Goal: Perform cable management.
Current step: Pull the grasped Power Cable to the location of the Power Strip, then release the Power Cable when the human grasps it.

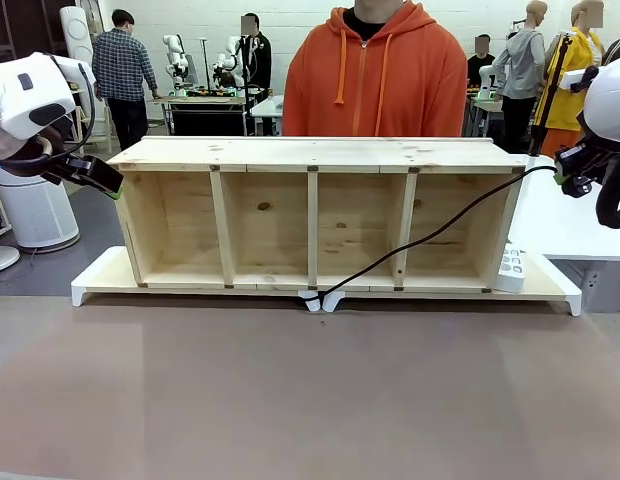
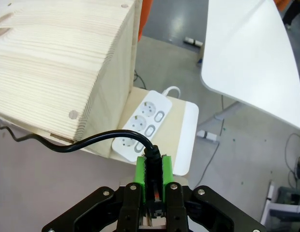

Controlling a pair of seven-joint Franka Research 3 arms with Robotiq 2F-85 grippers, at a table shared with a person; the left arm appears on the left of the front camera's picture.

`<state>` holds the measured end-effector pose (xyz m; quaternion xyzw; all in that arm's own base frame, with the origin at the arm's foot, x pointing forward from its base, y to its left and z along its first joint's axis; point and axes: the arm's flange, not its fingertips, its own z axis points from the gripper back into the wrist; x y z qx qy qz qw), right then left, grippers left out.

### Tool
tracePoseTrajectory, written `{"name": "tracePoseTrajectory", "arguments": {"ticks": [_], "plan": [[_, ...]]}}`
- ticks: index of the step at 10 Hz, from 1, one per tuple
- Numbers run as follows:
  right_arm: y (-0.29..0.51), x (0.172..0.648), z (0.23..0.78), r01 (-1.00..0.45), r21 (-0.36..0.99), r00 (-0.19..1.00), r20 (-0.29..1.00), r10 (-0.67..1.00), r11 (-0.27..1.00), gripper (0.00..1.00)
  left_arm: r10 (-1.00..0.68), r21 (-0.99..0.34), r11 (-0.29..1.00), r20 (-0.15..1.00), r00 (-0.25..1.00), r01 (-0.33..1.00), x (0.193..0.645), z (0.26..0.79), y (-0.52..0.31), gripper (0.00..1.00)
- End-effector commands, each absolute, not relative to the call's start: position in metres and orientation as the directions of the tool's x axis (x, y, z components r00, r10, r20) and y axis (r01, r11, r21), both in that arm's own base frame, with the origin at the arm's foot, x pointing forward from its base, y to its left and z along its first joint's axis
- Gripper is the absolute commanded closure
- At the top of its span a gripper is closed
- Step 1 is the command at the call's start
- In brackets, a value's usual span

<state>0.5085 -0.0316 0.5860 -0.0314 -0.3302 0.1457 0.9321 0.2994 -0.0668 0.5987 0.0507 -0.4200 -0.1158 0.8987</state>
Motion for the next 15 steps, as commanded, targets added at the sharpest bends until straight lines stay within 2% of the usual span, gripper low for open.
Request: {"name": "tracePoseTrajectory", "arguments": {"ticks": [1,2,15], "plan": [[-0.038,0.521,0.591,-0.232,-0.130,0.742,0.617,0.262,0.964,0.84,-0.251,0.190,0.968,0.746,0.617,0.164,0.300,0.599,-0.067,0.00],[-0.032,0.508,0.586,-0.251,-0.155,0.740,0.606,0.292,0.956,0.84,-0.251,0.190,0.968,0.746,0.617,0.164,0.300,0.599,-0.067,0.00],[-0.032,0.508,0.586,-0.251,-0.155,0.740,0.606,0.292,0.956,0.84,-0.251,0.190,0.968,0.746,0.617,0.164,0.300,0.599,-0.067,0.00]]}}
